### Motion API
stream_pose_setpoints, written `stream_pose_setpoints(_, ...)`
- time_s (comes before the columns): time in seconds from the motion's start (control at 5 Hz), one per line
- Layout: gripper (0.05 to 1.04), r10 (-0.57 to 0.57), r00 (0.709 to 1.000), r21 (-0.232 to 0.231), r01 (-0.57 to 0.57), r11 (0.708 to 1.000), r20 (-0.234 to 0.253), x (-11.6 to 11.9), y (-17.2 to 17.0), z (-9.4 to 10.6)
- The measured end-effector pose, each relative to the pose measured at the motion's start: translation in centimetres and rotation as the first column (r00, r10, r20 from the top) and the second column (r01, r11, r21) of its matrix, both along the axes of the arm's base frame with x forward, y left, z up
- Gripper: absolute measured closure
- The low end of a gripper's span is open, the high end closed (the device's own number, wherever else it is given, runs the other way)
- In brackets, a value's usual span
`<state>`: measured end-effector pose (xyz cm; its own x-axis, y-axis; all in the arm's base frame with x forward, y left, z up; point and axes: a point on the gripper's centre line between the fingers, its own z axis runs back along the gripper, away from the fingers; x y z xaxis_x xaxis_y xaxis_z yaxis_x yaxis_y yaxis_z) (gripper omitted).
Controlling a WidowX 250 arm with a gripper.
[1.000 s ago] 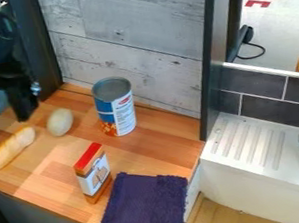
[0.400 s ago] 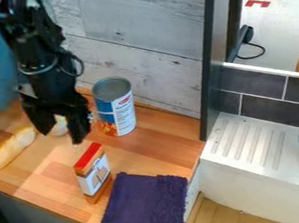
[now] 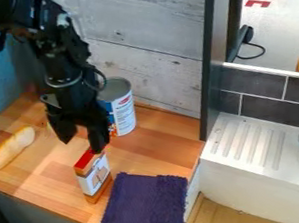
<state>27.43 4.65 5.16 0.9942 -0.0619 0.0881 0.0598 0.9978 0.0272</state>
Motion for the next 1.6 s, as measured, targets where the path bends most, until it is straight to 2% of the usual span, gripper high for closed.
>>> stream_pose_setpoints(0.6,0.082,-0.038,0.999,-0.003,0.038,0.999,-0.032,0.6,-1.4,-1.6)
stream_pose_setpoints(0.8,0.141,-0.05,0.998,-0.005,0.049,0.999,-0.043,0.5,-1.5,-1.6)
stream_pose_setpoints(1.0,0.413,-0.058,0.997,-0.011,0.057,0.998,-0.057,0.2,-1.6,-2.4)
stream_pose_setpoints(1.2,0.669,-0.059,0.996,-0.016,0.058,0.998,-0.063,0.1,-1.7,-2.4)
stream_pose_setpoints(1.4,0.705,-0.064,0.994,-0.022,0.062,0.998,-0.091,-0.4,-1.8,-2.4)
stream_pose_setpoints(1.6,0.705,-0.076,0.996,-0.029,0.074,0.997,-0.054,0.2,-1.9,0.0)
